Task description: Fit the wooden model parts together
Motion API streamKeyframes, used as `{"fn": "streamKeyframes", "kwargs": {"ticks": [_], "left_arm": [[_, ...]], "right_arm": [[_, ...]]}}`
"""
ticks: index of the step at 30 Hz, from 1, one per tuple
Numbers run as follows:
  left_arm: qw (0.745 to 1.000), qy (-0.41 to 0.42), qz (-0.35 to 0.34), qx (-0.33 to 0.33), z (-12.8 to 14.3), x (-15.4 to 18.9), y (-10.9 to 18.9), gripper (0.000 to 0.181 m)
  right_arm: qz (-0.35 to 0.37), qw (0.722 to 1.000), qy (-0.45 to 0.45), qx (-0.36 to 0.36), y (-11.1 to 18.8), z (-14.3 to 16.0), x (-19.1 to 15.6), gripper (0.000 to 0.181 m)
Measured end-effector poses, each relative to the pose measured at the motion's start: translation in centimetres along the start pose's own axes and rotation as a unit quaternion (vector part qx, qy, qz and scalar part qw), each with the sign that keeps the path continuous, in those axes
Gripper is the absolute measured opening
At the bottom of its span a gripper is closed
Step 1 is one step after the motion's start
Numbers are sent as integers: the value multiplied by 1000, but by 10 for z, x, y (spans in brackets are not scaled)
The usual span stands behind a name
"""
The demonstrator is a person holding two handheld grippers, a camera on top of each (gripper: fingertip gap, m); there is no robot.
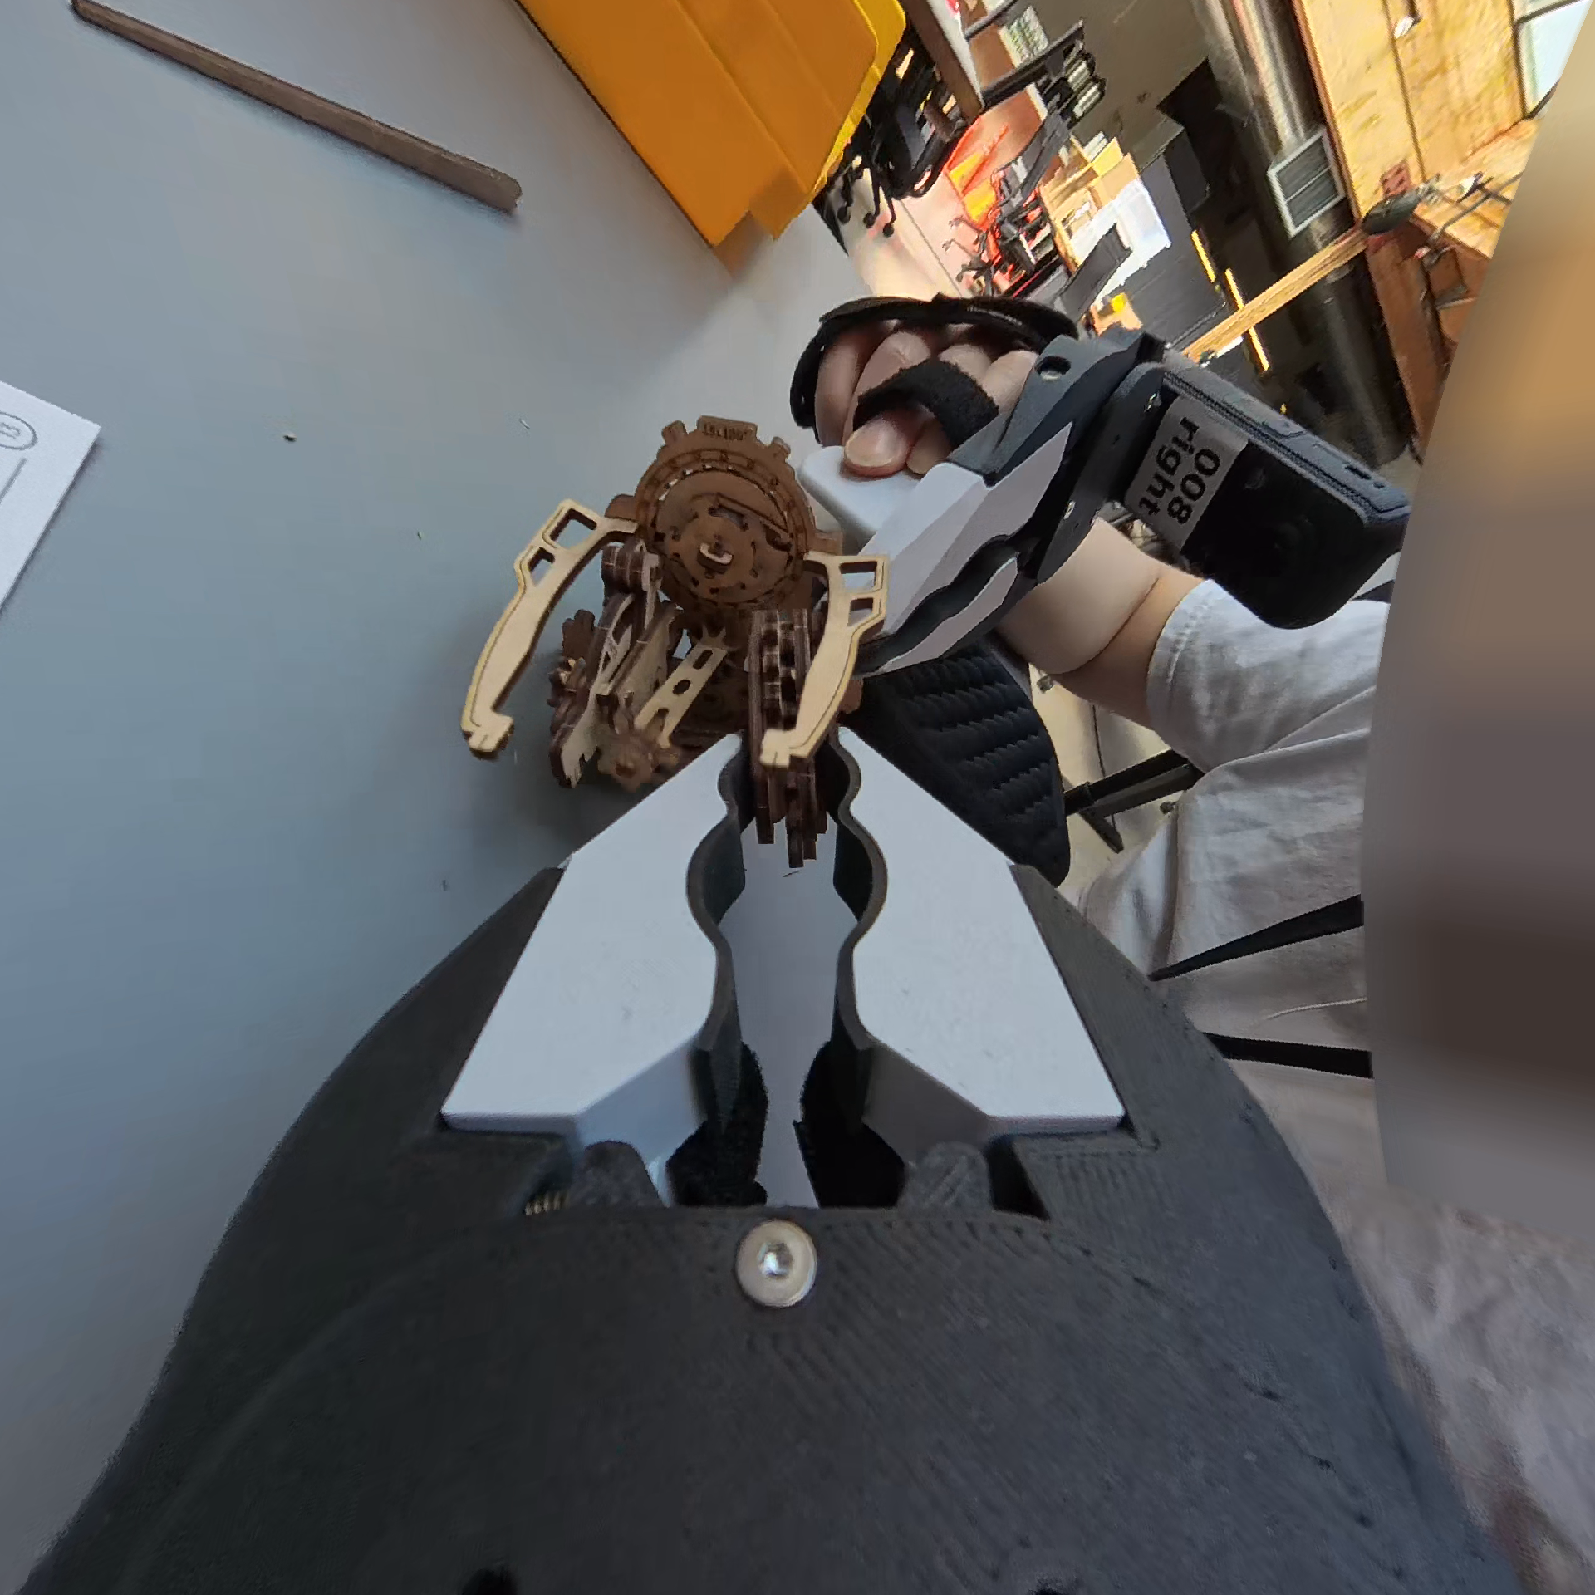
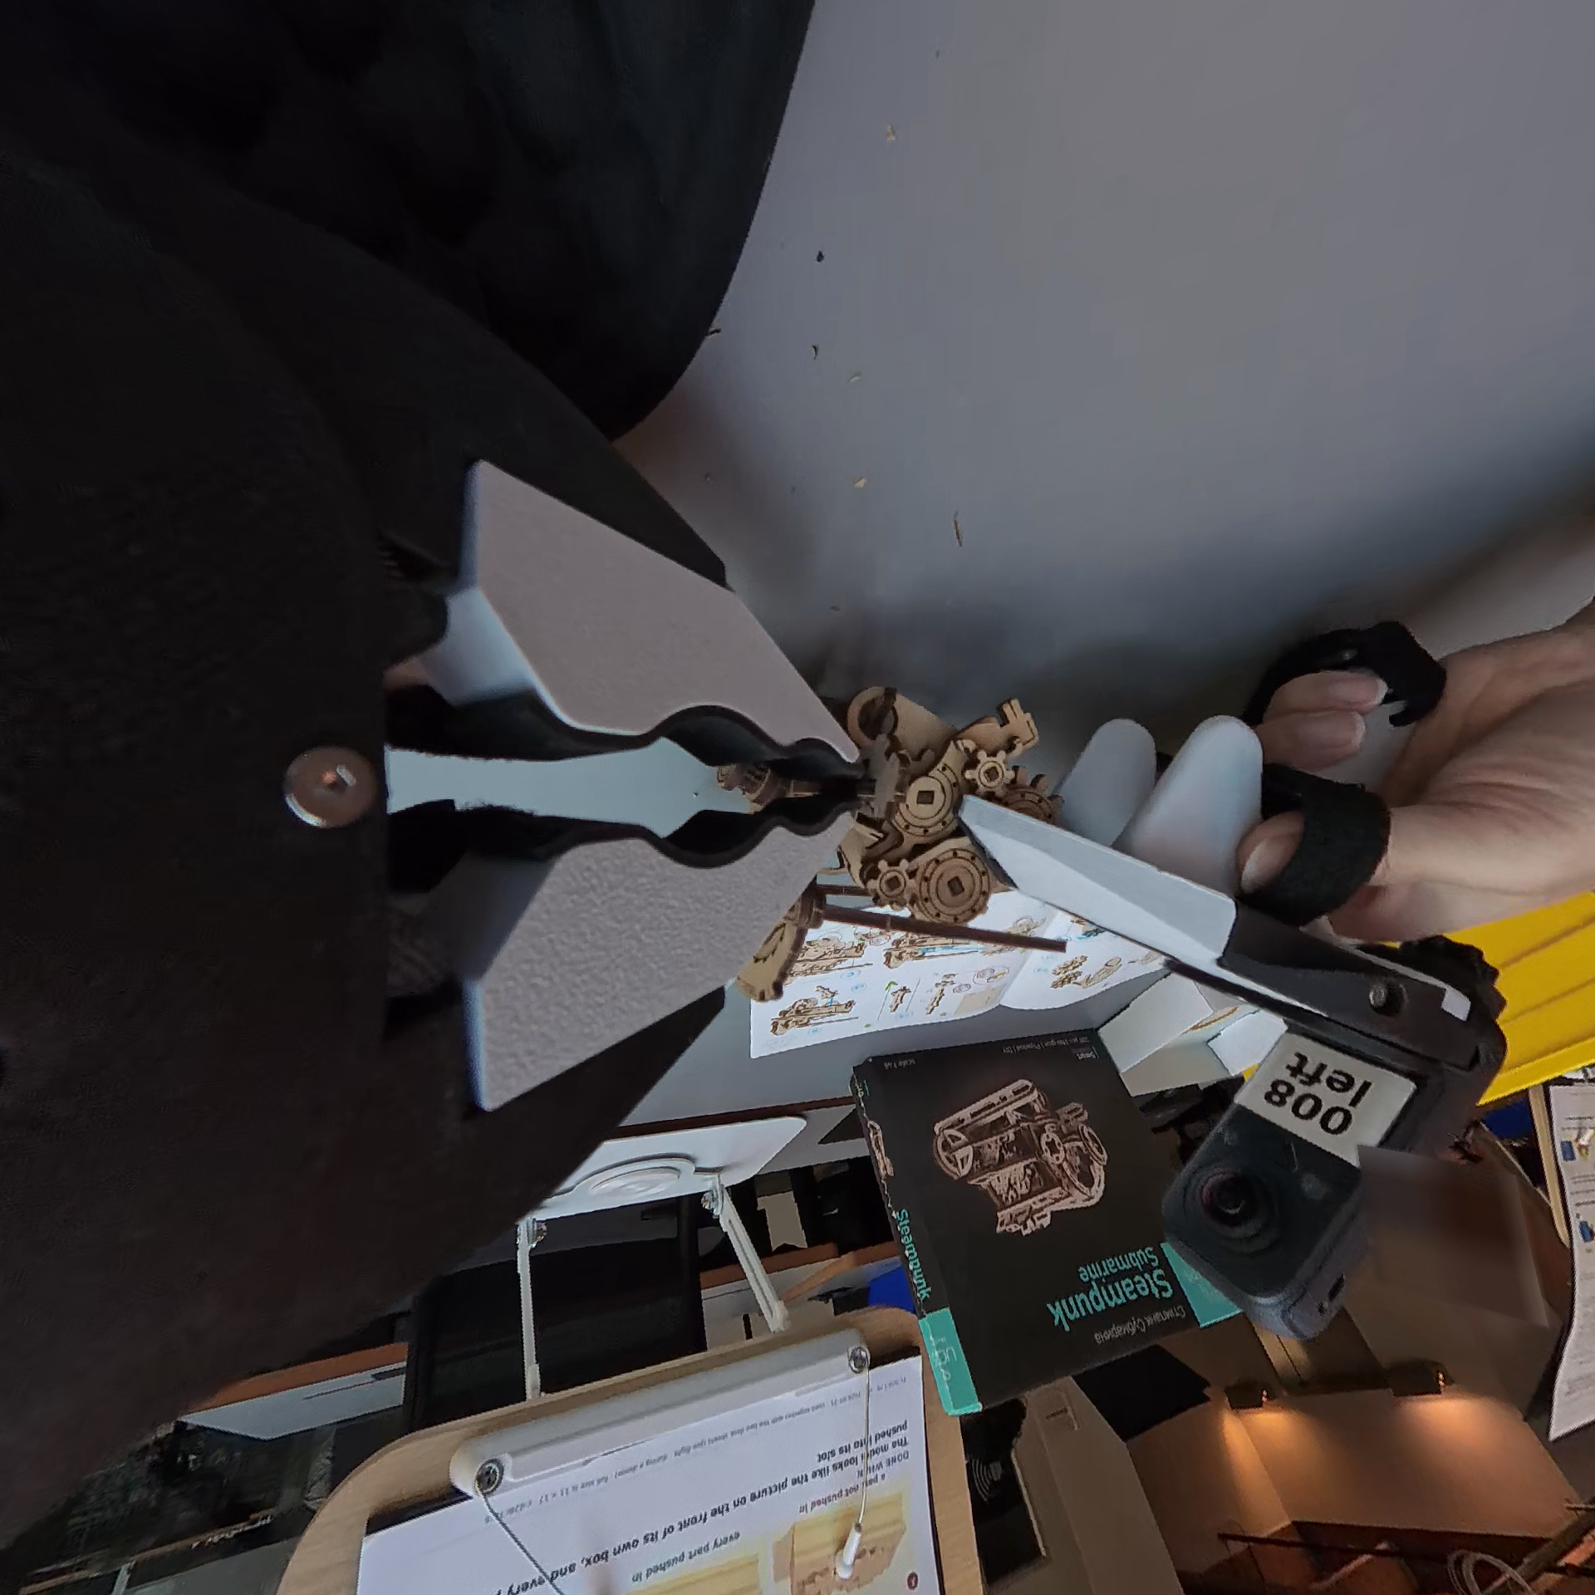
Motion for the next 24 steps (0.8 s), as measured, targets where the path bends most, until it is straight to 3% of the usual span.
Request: {"fn": "streamKeyframes", "kwargs": {"ticks": [4,8,17,24], "left_arm": [[999,-28,-8,-31,2,8,0,14],[998,-38,6,-44,6,14,-1,14],[997,-45,18,-59,12,19,-4,14],[995,-49,-16,-81,17,20,-8,13]], "right_arm": [[-5,1000,10,22,3,-5,-1,2],[21,999,22,42,9,-10,3,13],[31,995,79,50,13,-15,-3,14],[41,990,132,35,13,-15,-12,15]]}}
Point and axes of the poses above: each gripper's, where its closed fingertips meet, y back along the fingers, z out of its underside, x = y × z across the jaws, the point moved 3 cm from there along y, back along the fingers, and after that the axes turned 5 degrees about y, right-handed, at the moved point
